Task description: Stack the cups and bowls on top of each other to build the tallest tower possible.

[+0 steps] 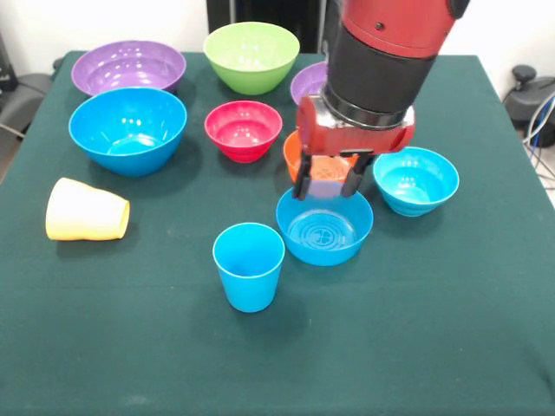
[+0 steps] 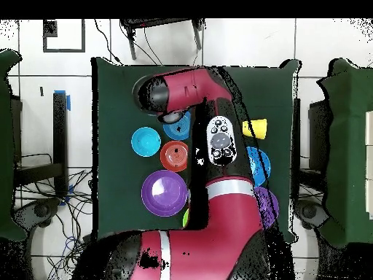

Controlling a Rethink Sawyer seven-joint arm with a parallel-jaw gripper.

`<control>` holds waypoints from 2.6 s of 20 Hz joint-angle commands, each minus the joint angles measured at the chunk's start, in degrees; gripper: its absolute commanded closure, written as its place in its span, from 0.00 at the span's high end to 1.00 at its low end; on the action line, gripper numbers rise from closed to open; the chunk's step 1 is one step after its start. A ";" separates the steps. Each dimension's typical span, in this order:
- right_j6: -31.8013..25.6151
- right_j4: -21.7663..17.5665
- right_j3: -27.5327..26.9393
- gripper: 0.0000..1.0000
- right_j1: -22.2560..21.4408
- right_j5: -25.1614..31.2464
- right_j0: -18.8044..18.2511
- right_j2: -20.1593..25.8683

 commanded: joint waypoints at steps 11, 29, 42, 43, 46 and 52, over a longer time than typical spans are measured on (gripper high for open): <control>16.46 2.90 12.14 1.00 5.36 -15.70 7.50 -3.42; 24.60 9.43 22.40 1.00 -0.75 -18.76 12.72 -6.71; 30.05 12.32 21.27 1.00 5.59 -26.73 16.36 -8.53; 30.50 12.69 20.99 1.00 5.95 -26.94 16.79 -8.74; 31.74 13.79 18.91 1.00 8.06 -27.38 18.41 -9.25; 31.68 14.69 19.57 1.00 8.70 -29.52 18.84 -9.82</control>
